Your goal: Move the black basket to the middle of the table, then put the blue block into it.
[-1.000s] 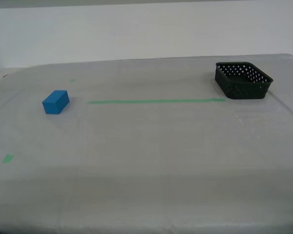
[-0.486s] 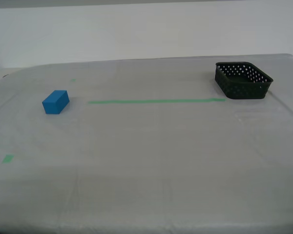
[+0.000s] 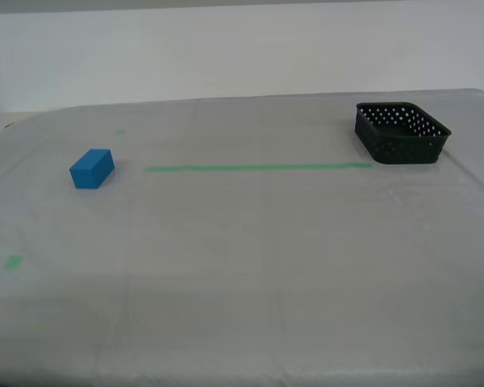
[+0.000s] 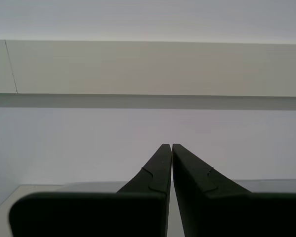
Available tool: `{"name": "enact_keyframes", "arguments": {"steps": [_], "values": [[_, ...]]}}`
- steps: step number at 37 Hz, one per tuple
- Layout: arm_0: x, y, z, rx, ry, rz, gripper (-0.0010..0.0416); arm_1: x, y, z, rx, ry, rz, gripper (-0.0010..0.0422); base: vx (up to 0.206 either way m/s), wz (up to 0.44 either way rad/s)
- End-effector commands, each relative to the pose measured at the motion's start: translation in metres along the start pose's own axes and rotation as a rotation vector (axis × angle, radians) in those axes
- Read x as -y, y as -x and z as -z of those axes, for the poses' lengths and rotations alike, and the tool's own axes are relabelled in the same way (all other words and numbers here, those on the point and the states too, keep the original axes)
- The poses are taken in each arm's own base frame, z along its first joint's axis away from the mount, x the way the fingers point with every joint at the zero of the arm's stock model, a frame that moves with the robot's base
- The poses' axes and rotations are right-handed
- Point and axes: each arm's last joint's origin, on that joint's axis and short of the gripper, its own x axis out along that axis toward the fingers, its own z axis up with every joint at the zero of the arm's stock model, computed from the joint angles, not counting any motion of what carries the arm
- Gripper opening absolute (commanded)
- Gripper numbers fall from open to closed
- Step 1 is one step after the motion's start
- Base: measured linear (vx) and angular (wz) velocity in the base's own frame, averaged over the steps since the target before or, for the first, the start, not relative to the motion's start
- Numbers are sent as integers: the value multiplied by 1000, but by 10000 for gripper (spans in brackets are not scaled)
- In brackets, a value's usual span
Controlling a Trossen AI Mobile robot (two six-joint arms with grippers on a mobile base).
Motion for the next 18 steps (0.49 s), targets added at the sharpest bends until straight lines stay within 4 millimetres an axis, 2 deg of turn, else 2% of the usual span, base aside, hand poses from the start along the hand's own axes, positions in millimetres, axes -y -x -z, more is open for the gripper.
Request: {"name": "enact_keyframes", "arguments": {"steps": [1,8,18], "values": [[1,-7,-7,-20,11,3,0,0,0,-1,5,-1,-1,0,0,0],[1,-30,-17,-74,17,-51,0,0,0,-1,5,-1,0,0,0,0],[5,-58,-21,-182,27,-52,0,0,0,-1,5,-1,0,0,0,0]]}}
